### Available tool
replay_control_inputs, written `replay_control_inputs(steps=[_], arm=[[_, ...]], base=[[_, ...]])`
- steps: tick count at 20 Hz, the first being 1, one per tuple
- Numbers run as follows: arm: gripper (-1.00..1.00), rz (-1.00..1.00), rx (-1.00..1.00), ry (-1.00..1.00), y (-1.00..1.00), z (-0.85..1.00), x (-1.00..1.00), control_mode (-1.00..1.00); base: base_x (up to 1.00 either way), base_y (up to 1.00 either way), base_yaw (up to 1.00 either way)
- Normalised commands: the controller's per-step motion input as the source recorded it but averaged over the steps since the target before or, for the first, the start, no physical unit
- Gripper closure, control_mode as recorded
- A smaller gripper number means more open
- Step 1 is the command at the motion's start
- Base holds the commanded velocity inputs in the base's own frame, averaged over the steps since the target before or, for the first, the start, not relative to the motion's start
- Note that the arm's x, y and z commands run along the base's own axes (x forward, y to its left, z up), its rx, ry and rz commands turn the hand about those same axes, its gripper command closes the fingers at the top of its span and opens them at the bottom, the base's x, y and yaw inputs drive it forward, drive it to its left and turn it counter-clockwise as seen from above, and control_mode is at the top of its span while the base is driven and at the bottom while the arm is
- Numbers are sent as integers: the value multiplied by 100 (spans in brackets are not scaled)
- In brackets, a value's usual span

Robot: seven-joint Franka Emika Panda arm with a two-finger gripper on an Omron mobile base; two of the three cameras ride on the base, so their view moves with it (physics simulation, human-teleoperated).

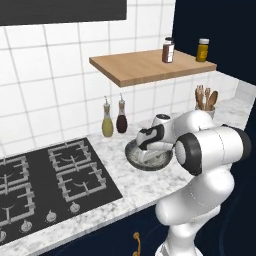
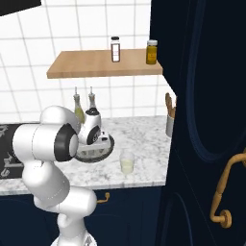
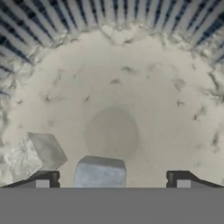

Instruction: Grab a lemon wedge from the fridge and one ice cube from the ice bowl, and put them in the glass of lemonade.

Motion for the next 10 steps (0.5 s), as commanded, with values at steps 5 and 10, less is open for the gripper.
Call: replay_control_inputs(steps=[5, 10], arm=[[-100, 0, 0, 1, 0, -16, -8, -100], [-100, 0, 0, 2, 0, -21, -17, -100]], base=[[0, 0, 0], [0, 0, 0]])
